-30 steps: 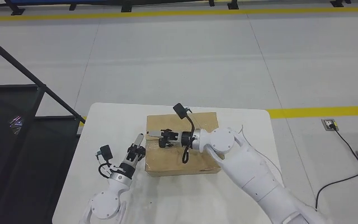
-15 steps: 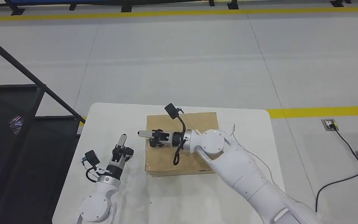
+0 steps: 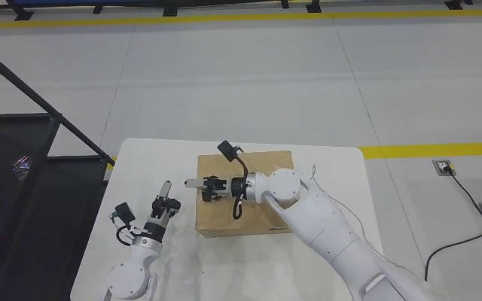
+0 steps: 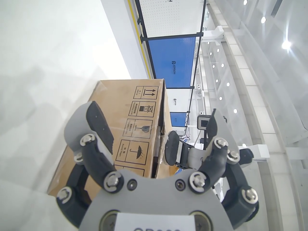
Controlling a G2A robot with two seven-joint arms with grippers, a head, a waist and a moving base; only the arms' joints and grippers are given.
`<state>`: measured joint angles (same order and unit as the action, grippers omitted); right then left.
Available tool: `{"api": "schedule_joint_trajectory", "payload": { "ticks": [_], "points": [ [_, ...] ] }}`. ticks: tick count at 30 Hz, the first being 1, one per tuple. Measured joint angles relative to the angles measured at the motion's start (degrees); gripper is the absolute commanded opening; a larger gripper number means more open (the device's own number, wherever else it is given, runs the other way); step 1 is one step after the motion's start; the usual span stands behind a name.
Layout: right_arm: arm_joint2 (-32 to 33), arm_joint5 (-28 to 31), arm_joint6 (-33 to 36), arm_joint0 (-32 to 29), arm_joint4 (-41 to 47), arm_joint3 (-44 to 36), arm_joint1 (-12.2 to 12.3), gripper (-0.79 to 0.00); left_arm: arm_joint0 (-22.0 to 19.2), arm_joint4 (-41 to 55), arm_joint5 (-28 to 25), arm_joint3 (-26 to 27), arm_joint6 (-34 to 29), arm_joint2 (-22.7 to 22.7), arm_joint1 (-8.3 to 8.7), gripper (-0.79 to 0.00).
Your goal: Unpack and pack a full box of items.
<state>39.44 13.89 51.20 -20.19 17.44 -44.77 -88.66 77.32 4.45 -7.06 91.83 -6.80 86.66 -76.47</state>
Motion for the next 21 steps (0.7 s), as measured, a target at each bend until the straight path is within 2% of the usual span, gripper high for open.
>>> {"api": "schedule_joint_trajectory", "payload": {
  "ticks": [4,11,21],
  "points": [
    [1.47,-1.20,2.18,-0.20,-1.55,-0.41,0.87,0.000,-0.20,-0.02,0.06,-0.13,-0.19,-0.18,0.00,0.000],
    [6.74,-2.03,2.16,-2.47,-4.08,-2.87,3.59,0.000,-0.67,-0.30,0.53,-0.39,-0.50,-0.55,0.00,0.000],
    [15.87,-7.43,3.72,-8.85,-10.12,-12.50,8.46,0.000,-1.54,-0.28,1.13,-0.97,-0.83,-0.76,0.02,0.000]
  ]
}}
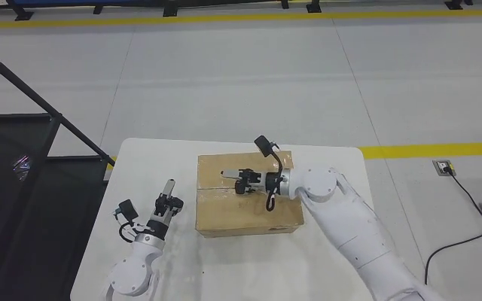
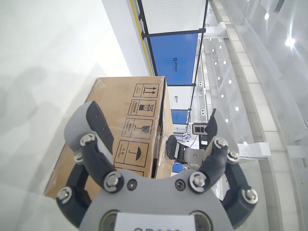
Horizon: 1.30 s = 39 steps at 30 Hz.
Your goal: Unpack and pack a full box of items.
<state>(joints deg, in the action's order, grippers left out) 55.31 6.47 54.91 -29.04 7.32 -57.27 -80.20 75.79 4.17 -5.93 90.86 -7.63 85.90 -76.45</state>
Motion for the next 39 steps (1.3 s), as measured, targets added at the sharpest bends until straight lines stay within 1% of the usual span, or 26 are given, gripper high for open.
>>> {"api": "schedule_joint_trajectory", "payload": {
  "ticks": [6,9,25,34,39],
  "points": [
    [4.24,-5.24,0.73,-4.03,-4.64,-6.72,2.27,0.000,-0.77,0.07,0.12,-0.50,-0.24,-0.38,-0.03,0.000],
    [5.72,-7.72,-0.64,-5.26,-7.28,-8.60,3.02,0.000,-1.00,0.11,0.23,-0.63,-0.29,-0.35,-0.02,0.000],
    [12.27,-14.68,-0.95,-9.00,-11.77,-13.58,5.75,0.000,-2.07,0.06,1.00,-1.05,-0.54,-0.80,-0.01,0.000],
    [15.25,-16.61,-0.13,-10.29,-11.39,-14.54,6.87,0.000,-2.52,-0.14,1.28,-1.24,-0.45,-0.86,0.01,0.000],
    [17.58,-15.99,-0.70,-12.11,-10.41,-16.90,7.57,0.000,-2.98,0.14,1.51,-1.40,-0.60,-0.37,0.08,0.000]
  ]
}}
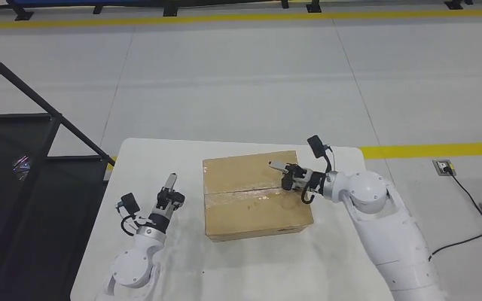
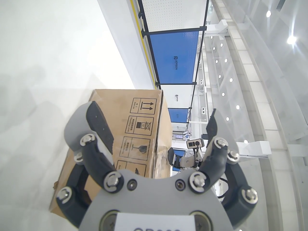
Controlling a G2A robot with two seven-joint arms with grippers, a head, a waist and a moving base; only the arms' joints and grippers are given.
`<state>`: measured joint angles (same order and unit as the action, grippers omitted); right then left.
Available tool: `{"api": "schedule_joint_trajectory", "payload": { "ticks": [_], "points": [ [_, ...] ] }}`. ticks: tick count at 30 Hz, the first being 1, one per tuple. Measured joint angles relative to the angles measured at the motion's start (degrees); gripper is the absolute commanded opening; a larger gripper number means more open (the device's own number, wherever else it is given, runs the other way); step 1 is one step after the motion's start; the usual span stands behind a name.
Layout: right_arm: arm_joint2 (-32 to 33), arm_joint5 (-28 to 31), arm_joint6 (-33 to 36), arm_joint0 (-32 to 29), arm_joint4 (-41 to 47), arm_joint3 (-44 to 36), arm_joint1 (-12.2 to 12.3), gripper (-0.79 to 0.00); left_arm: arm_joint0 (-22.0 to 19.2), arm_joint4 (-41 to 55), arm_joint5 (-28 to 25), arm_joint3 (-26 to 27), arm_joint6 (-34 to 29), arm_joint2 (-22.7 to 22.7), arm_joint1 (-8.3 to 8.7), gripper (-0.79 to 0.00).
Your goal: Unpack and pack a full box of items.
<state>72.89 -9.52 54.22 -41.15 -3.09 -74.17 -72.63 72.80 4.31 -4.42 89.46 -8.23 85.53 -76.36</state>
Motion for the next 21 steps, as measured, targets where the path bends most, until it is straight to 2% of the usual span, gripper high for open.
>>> {"api": "schedule_joint_trajectory", "payload": {
  "ticks": [8,14,18,21],
  "points": [
    [4.44,-0.39,-0.89,-2.88,1.07,-4.11,1.24,0.000,-0.68,0.84,0.01,0.14,-0.26,1.12,0.14,0.000],
    [11.52,6.40,-5.52,-8.96,6.63,-9.67,2.22,0.000,0.93,-0.17,-2.63,2.55,1.70,2.58,0.30,0.000],
    [15.15,13.47,-8.07,-12.80,11.82,-11.51,2.46,0.000,1.82,-0.57,-3.44,3.66,1.23,3.44,0.46,-0.001],
    [15.13,13.17,-8.02,-12.76,11.78,-11.46,2.45,-0.001,1.79,-0.57,-3.41,3.62,1.24,3.41,0.46,-0.001]
  ]
}}
